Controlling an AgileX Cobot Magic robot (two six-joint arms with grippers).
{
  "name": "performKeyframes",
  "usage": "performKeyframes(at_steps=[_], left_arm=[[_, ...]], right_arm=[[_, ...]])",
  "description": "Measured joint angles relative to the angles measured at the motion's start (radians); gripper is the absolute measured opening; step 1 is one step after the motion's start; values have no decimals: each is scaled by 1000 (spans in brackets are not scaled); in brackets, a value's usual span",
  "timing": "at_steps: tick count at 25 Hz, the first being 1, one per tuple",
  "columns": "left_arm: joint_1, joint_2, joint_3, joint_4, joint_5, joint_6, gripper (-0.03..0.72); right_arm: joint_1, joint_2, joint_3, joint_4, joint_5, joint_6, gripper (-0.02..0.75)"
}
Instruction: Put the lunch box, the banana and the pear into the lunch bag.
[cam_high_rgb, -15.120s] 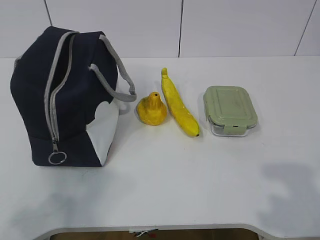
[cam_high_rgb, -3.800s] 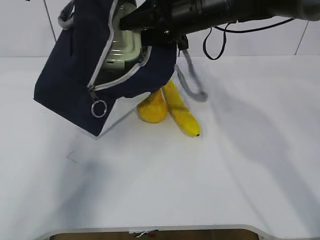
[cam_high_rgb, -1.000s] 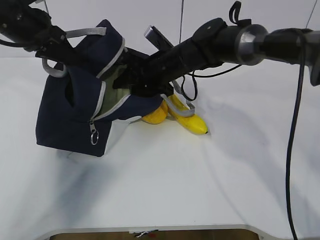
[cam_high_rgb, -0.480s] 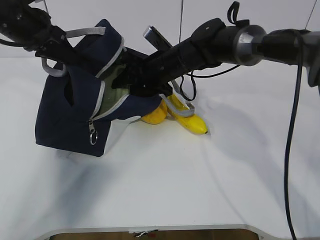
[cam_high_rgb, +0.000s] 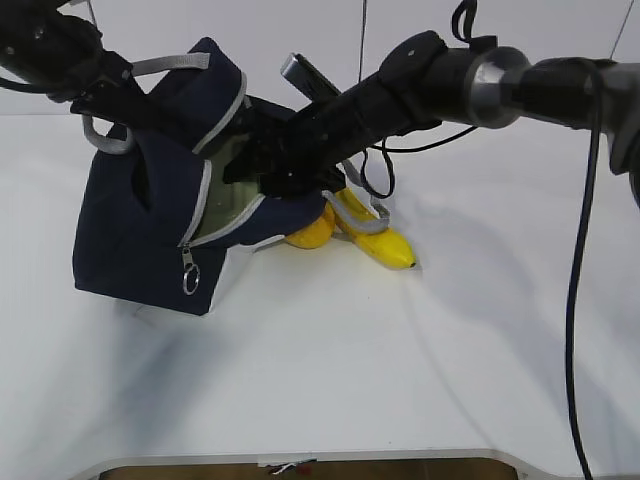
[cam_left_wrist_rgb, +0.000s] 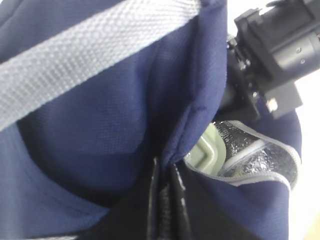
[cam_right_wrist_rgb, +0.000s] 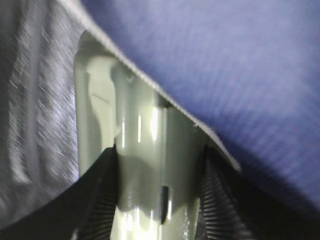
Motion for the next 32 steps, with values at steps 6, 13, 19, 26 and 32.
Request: performKeyframes(at_steps=[6,13,19,26,32], left_arm=[[0,0,0,-10,-7,0,12],[0,0,0,-14,-9,0,12],[0,0,0,-14,-10,0,12],[0,0,0,-14,-10,0,12],[0,0,0,-18,-10,0,12]], right_arm=[[9,31,-120,-169,101,85,370],[26,48,-214,-269,187,158,370],[59,50,-273,-329,219,186,370],[68,50,-316,-407,248,221,370],[89,50,-415,-512,312,250,370]])
